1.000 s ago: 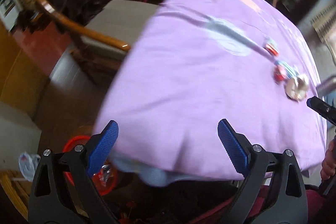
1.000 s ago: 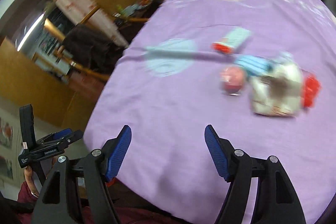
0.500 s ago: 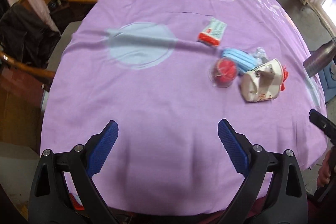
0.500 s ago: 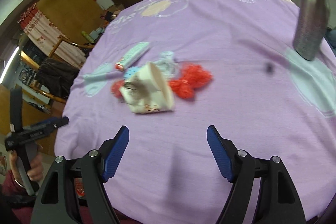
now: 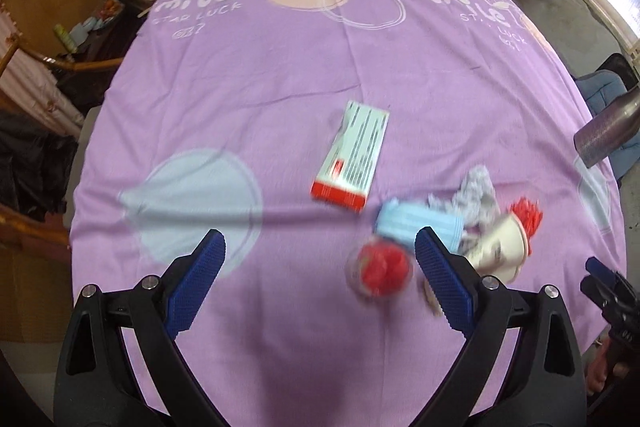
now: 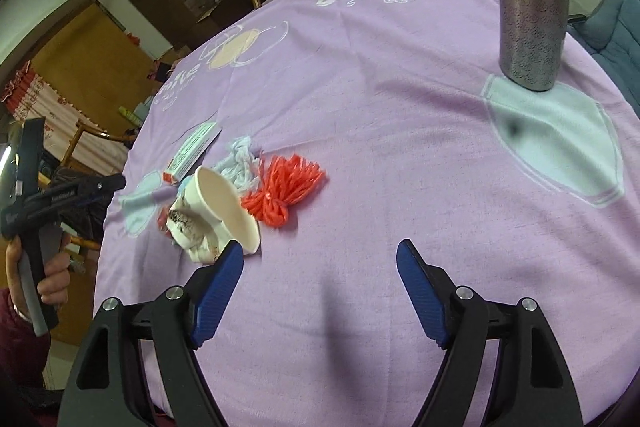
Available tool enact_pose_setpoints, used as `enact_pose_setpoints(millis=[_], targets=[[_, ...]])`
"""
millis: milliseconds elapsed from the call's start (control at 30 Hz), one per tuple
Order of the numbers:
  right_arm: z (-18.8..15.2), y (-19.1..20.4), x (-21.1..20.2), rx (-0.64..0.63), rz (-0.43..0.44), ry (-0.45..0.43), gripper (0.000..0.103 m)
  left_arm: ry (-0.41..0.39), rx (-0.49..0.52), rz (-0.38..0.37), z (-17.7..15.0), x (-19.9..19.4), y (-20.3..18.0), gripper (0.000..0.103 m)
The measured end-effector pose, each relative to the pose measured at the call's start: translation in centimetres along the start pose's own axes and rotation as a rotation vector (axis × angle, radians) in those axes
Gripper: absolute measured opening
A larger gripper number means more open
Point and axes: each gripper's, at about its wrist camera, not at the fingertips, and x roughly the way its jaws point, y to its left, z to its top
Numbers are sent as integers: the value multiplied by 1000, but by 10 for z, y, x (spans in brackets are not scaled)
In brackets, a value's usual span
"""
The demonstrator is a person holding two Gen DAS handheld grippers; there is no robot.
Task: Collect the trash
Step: 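Grasp the white medicine box with the left tool while the right grasps the red yarn tassel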
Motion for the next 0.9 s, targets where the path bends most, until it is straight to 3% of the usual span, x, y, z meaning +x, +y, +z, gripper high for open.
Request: enact_pose_setpoints(millis=[167,367,467,533,567,700,900], targets=[[5,-9,1,68,-61,-8,79,32,56,-54,37,38,-7,92],[13,-10,8,128,-109,-8,79,70,123,-87,59,82,-19,90],[22,-3,12,115,-129,-6,79,96,137,-129,62,102,-18,73],[29,1,17,112,-126,-7,79,112,143,-160,62,111,-17,46],[30,3,19,109,-123,-5,79,117,144,-174,61,113,-17,47],[39,17,31,53,-113,20,79,43,137,-191,58,96,-9,47],[48,36,52,-22,-71,71,79,-15,46,-199,61,62,21,47]])
